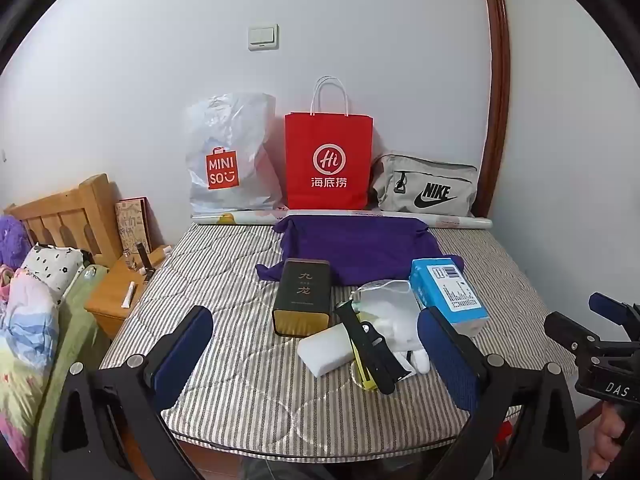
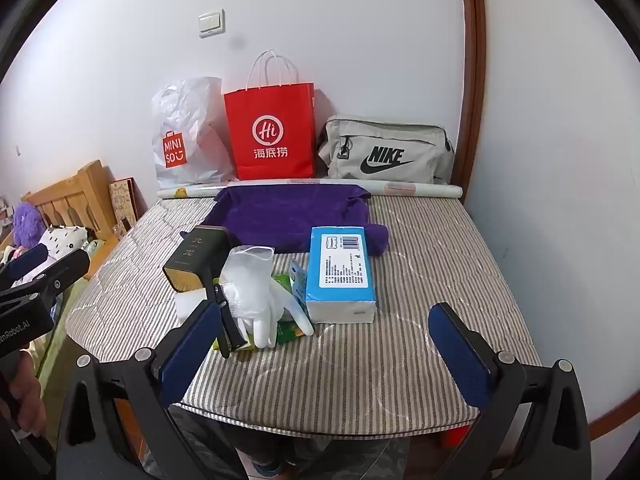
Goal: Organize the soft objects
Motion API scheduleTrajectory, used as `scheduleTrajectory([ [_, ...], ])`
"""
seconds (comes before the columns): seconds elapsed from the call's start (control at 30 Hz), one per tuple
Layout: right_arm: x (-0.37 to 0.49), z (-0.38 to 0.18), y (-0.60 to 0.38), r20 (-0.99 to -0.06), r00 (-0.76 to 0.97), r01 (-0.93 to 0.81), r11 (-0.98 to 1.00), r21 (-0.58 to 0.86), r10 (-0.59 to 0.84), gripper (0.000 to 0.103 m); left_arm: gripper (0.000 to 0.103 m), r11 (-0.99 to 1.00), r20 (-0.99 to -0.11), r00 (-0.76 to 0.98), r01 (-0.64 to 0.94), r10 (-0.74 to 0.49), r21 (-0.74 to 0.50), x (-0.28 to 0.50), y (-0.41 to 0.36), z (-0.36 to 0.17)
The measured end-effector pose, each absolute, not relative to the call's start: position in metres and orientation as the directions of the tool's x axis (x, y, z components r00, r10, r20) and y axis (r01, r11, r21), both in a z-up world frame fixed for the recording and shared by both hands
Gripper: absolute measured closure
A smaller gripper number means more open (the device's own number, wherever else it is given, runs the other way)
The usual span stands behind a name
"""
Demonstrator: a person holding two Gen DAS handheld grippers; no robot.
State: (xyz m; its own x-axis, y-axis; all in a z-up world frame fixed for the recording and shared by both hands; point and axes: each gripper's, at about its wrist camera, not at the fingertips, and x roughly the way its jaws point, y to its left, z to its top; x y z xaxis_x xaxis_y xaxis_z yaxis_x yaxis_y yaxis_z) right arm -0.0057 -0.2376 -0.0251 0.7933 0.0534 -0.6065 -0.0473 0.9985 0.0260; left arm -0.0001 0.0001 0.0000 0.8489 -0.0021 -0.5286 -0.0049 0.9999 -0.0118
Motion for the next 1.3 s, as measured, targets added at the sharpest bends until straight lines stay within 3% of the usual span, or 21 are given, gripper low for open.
scheduleTrajectory([
  [1.3,-0.0093,-0.0213,-0.2372,-0.6,0.798,-0.05,0.998,0.028,0.056,0.001,0.001,1.0,-0.538,0.843,-0.008,0.001,-0.01,0.0002,0.0006,0.0009],
])
